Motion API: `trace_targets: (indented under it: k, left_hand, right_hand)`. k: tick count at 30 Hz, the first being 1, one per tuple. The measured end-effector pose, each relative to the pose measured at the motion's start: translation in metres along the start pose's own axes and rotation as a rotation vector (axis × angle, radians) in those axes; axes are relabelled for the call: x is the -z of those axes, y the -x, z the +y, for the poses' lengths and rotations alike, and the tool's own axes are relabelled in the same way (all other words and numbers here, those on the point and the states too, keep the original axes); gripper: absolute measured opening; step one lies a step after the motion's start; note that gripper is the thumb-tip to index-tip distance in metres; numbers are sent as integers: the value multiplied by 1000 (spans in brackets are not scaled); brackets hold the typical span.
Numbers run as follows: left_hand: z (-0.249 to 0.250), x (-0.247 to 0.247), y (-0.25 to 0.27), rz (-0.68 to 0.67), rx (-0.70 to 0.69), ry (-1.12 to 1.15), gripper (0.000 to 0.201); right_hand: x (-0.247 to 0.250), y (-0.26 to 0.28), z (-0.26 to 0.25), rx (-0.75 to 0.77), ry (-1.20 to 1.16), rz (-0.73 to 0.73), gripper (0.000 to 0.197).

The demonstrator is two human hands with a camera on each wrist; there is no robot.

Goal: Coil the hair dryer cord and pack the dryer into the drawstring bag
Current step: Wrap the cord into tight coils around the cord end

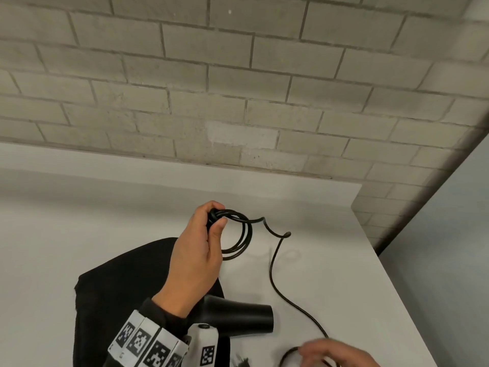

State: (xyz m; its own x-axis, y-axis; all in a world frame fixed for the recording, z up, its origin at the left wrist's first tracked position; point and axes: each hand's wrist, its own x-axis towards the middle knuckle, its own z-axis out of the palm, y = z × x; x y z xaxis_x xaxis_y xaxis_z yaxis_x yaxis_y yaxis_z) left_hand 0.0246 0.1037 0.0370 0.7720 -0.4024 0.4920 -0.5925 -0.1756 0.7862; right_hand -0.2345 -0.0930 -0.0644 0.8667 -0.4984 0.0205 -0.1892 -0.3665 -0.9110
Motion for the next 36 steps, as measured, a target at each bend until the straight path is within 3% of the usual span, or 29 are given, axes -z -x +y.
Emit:
trace_targets:
  k: [1, 5, 8, 13, 18, 22, 28, 36]
  left_hand:
    - [3, -2, 2, -7, -16, -3, 37]
    - [8, -8, 7, -33, -62, -22, 34]
    - [9, -9, 11, -48, -80, -31, 32]
    - [11, -10, 15, -45, -104, -34, 26]
    - [10, -9, 15, -42, -106, -75, 22]
    - [10, -11, 15, -72, -104, -124, 31]
    - [11, -6, 16, -167, -135, -119, 31]
    - [11, -1, 17, -258, -187, -50, 39]
  right_hand:
    - [-14, -6, -28, 16, -76, -182, 40]
    - [-51, -34, -99, 177, 1, 127, 28]
    - [-53, -55, -124, 301, 38, 254, 35]
    - [-48, -90, -144, 424, 236, 94, 55]
    - [-44, -95, -151, 603, 438, 66, 19]
    - [-47, -92, -157, 739, 476, 83, 15]
    - [-40, -99, -176, 769, 395, 18, 13]
    - [-46, -108, -189, 677, 174, -42, 9]
